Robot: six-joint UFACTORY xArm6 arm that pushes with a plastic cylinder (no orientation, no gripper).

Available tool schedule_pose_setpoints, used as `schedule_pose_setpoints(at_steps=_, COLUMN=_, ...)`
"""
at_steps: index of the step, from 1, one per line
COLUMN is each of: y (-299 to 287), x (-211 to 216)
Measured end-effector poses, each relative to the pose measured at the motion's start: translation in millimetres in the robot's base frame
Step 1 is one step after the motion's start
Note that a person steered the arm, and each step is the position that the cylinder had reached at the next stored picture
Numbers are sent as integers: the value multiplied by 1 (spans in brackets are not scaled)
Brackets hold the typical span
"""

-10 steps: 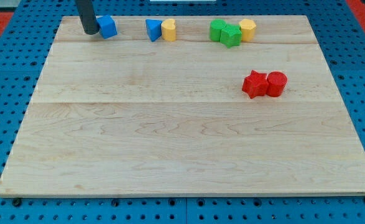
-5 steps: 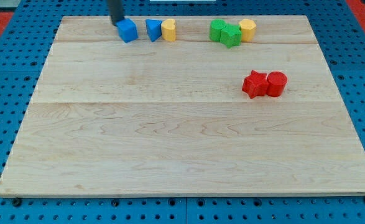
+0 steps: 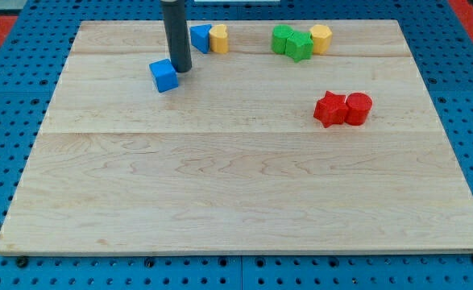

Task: Push blue cube closer to red star

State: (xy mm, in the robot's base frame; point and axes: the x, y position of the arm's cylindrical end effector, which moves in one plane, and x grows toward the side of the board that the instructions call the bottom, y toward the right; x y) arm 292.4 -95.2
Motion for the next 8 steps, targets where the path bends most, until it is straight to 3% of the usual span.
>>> schedule_pose_setpoints(at_steps=1, y=-46, x=-2)
schedule_pose_setpoints(at_steps=2, y=-21, x=54)
schedule_pose_setpoints(at_steps=3, y=92, x=71)
schedule_pose_setpoints(at_steps=4, y=98, x=68)
schedule_pose_setpoints(at_steps=5, y=68, x=45)
schedule_pose_setpoints(at_steps=6, y=118, x=36)
schedule_pose_setpoints(at_steps=8, y=157, x=76)
